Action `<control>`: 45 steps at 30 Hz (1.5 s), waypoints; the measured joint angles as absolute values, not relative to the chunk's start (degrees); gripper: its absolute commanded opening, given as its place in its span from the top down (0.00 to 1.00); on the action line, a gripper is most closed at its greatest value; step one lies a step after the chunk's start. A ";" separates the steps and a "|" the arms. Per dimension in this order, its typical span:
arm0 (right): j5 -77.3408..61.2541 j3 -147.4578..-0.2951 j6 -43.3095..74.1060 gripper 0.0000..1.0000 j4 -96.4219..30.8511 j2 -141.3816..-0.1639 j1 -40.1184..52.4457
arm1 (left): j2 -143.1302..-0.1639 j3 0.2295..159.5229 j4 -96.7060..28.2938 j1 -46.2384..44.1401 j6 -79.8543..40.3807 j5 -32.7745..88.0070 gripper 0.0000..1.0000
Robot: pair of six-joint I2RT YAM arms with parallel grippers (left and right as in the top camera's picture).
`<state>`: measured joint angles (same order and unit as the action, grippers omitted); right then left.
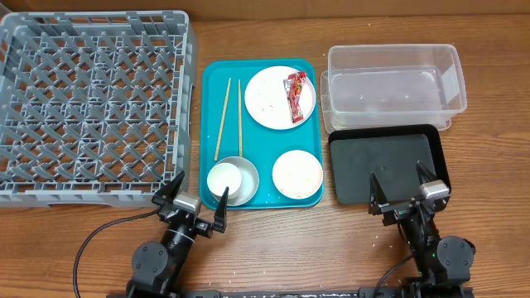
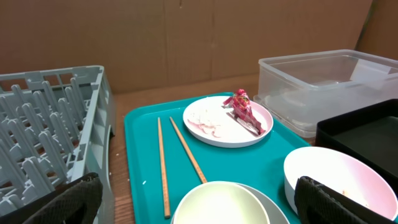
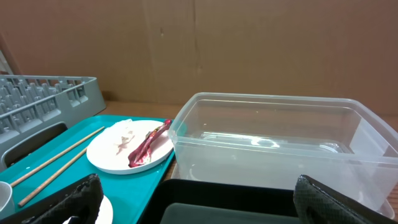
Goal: Sort waste into correct bins and load items into the dishwasher
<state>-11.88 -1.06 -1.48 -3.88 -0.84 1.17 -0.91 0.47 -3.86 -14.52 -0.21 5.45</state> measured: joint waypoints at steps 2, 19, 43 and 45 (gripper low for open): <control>-12.78 -1.06 -1.48 0.00 -3.46 -0.84 1.15 | -0.91 0.47 -3.84 -14.52 -1.63 5.82 0.00; -28.71 -15.86 8.19 0.00 -9.72 -5.06 1.15 | -3.77 13.85 -8.54 -14.52 -15.53 7.31 0.00; -39.46 -84.07 5.23 0.00 -60.95 -69.60 4.99 | -64.62 85.71 -72.58 -14.20 -16.43 11.66 0.00; -36.88 -84.29 5.56 0.00 -60.88 -73.38 9.89 | -65.23 87.68 -73.34 -13.02 -16.91 12.05 0.00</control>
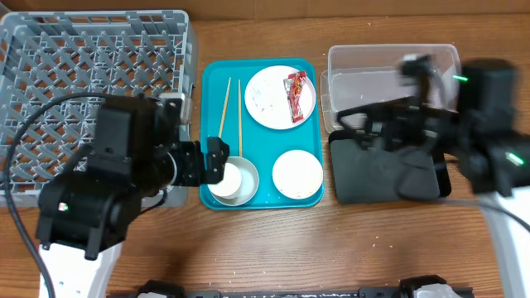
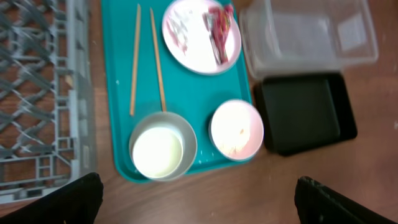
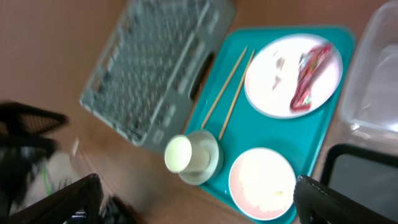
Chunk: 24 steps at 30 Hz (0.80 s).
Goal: Sort waste into correct bins and load items into the dishwasher
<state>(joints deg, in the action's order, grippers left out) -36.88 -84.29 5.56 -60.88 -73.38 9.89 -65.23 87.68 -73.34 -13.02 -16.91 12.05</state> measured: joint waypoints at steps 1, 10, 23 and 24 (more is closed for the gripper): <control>-35.24 -84.33 5.61 0.00 -60.82 -75.53 12.34 | -65.34 89.25 -73.80 -11.90 -17.50 11.97 0.00; -18.31 -84.29 5.10 0.00 -46.89 -97.12 27.11 | -63.64 98.15 -77.14 -6.63 -19.59 8.08 0.00; -12.16 -84.31 4.47 0.12 -17.56 -117.01 27.79 | -66.57 98.19 -87.05 -6.63 -19.55 7.25 0.00; -12.05 -84.31 4.51 0.13 -16.43 -117.97 27.83 | -66.81 98.19 -87.05 -6.63 -19.57 7.25 0.00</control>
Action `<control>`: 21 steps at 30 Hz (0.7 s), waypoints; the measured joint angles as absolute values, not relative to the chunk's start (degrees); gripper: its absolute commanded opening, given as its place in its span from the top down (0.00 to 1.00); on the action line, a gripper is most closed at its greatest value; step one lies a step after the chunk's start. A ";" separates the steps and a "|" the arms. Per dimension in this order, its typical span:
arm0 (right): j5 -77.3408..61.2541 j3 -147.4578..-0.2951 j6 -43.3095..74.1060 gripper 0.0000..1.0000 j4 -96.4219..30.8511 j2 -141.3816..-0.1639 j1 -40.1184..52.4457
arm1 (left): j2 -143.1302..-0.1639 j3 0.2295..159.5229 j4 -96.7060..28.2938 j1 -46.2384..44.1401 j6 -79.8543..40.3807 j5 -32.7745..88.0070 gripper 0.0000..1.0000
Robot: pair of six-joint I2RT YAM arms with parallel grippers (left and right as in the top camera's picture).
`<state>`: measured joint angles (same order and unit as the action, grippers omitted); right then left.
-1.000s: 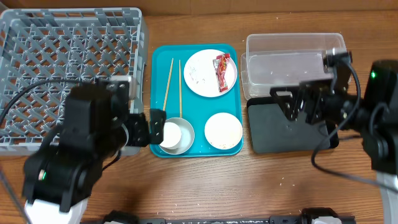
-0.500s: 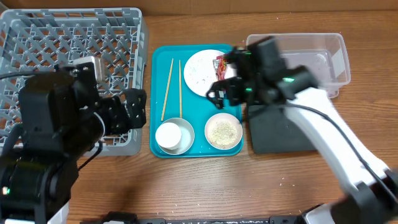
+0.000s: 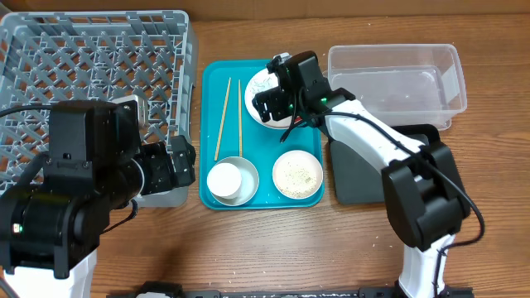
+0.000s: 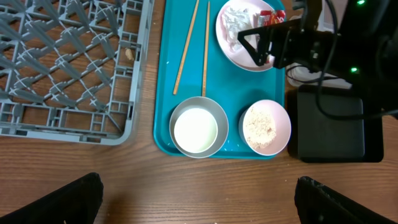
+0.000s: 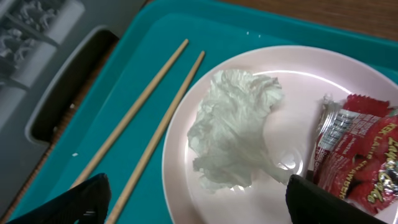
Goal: Sort waste into correct bins and load items into the dishwasher
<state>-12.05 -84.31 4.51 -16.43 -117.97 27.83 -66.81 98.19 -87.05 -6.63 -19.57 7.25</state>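
Observation:
A teal tray (image 3: 310, 194) holds a white plate (image 5: 292, 74) with a crumpled white napkin (image 5: 233, 124) and a red wrapper (image 5: 360, 165). It also carries two chopsticks (image 3: 224, 116), a white cup in a metal bowl (image 3: 225, 180) and a crumb-strewn bowl (image 3: 298, 174). My right gripper (image 5: 199, 208) hangs open low over the plate, the napkin just ahead of its fingers. High above the table's front, my left gripper (image 4: 199, 202) is open and empty. The grey dish rack (image 3: 91, 91) stands at the left.
At the back right is a clear plastic bin (image 3: 393, 74), and a black bin (image 3: 385, 170) lies in front of it. My right arm reaches across from the right over the black bin's corner. Bare wood runs along the front.
My right gripper was high over the bins at the right and is now low over the plate on the tray. The left arm has shifted a little toward the front left.
Both arms first sat low at the table's front edge with open grippers. Then both were raised high, the left by the rack's edge, the right over the bins. Now the right gripper is down at the plate; nothing on the tray has moved.

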 measured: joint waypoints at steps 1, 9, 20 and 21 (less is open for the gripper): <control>-12.01 -84.31 4.47 0.15 -15.46 -118.74 27.83 | -66.98 98.19 -87.09 -6.63 -19.55 7.22 0.00; -11.75 -84.31 4.69 0.39 -12.27 -125.12 28.88 | -69.14 98.19 -87.07 -6.63 -19.55 7.22 0.00; -11.77 -84.64 4.71 0.96 -16.69 -125.71 29.50 | -72.90 98.19 -88.42 -6.63 -19.55 7.27 0.00; -11.79 -84.88 4.71 0.96 -18.17 -125.34 29.39 | -73.25 98.19 -89.73 -6.63 -19.55 7.27 0.00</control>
